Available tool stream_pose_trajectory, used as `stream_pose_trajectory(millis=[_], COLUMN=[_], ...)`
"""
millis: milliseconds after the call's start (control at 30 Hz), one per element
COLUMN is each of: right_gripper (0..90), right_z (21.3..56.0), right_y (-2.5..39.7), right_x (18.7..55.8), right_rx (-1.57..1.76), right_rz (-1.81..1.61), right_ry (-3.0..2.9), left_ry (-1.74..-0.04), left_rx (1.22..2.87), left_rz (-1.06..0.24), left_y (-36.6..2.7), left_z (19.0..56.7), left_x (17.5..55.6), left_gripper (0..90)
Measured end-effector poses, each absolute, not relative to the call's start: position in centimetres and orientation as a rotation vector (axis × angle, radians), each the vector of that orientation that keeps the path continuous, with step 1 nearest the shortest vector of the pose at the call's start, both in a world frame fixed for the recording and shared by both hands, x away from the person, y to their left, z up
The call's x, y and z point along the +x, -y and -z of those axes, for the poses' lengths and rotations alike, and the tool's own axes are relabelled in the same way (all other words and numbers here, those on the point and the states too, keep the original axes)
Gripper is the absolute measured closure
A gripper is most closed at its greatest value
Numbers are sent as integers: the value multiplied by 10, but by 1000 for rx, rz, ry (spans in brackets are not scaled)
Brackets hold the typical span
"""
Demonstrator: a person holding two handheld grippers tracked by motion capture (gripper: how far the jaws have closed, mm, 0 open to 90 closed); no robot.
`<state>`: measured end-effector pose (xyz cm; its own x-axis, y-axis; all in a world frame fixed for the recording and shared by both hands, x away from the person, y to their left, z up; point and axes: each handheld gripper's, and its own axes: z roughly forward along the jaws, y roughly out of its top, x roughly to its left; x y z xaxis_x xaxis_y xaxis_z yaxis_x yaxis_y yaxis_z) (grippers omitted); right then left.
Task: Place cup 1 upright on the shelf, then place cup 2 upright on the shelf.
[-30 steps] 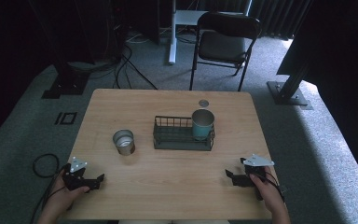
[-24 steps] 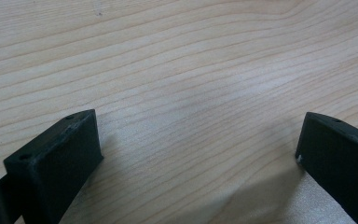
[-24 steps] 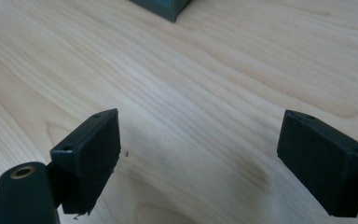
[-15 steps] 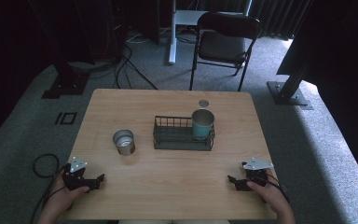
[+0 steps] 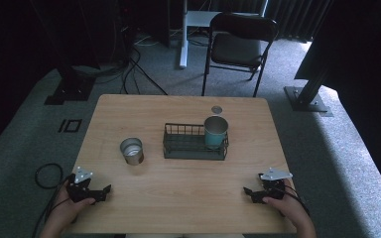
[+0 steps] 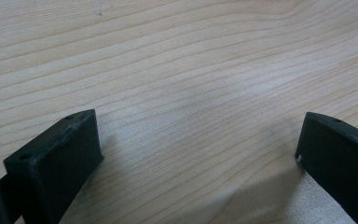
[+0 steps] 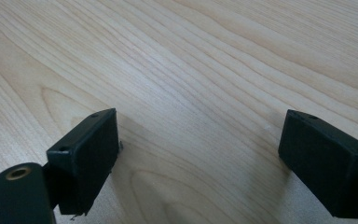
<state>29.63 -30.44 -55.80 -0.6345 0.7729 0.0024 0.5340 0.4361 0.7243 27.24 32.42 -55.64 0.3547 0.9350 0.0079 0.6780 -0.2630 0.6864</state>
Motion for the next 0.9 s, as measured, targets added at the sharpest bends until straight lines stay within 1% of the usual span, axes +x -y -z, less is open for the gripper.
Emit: stream_pose_trajectory(millis=[667, 900], right_gripper=[117, 117], right_z=[558, 558], right_y=[305, 304], right_x=[296, 296], right_rx=[1121, 1122], right_rz=[-1015, -1015], right_ry=[-2364, -2364], left_ry=[-1399, -1370], left_rx=[2030, 2049], left_rz=[-564, -550], left_y=[-324, -328], left_z=[556, 556], left_x=[272, 269], left_gripper=[5, 5])
